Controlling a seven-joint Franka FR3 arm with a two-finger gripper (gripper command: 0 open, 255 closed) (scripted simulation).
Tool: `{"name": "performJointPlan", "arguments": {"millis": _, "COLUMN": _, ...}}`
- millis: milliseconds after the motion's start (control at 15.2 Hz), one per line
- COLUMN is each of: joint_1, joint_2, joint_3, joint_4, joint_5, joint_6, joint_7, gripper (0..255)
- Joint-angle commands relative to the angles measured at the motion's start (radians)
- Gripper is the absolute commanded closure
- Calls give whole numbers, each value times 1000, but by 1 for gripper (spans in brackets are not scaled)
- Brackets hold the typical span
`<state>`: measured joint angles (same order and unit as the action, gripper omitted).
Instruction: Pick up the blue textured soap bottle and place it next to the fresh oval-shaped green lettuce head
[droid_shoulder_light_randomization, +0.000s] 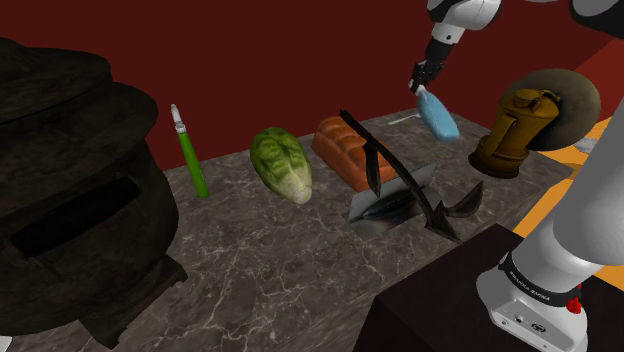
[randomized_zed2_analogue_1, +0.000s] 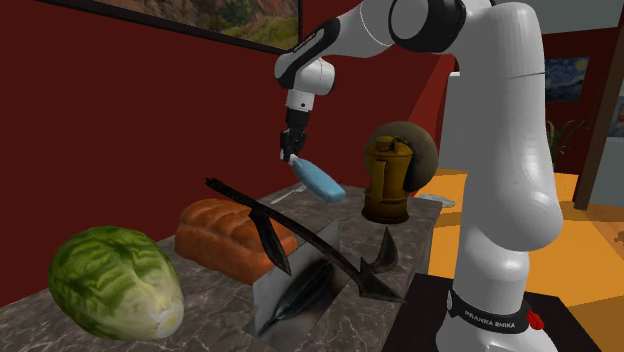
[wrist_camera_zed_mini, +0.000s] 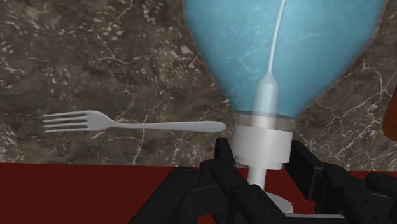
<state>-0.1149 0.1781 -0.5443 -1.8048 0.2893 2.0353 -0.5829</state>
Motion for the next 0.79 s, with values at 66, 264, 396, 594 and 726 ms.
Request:
{"name": "performJointPlan", "arguments": {"millis": 66, "joint_1": -2, "joint_2": -8, "joint_3": -3, "joint_4": 33, "joint_5": -9, "joint_6": -39, "joint_7": 9, "gripper": 255}}
{"name": "performJointPlan", "arguments": {"millis": 264, "joint_1": -2, "joint_2": -15, "joint_3": -5, "joint_4": 65, "joint_5": -17, "joint_6": -76, "joint_7": 18, "gripper": 255}}
{"name": "performJointPlan", "arguments": {"millis": 396, "joint_1": -2, "joint_2": -18, "joint_3": -6, "joint_4": 88, "joint_5": -21, "joint_6": -101, "joint_7": 24, "gripper": 255}}
{"name": "performJointPlan", "arguments": {"millis": 594, "joint_1": -3, "joint_2": -22, "joint_3": -8, "joint_4": 124, "joint_5": -26, "joint_6": -139, "joint_7": 33, "gripper": 255}}
{"name": "performJointPlan", "arguments": {"millis": 726, "joint_1": -5, "joint_2": -23, "joint_3": -9, "joint_4": 149, "joint_5": -28, "joint_6": -165, "joint_7": 38, "gripper": 255}}
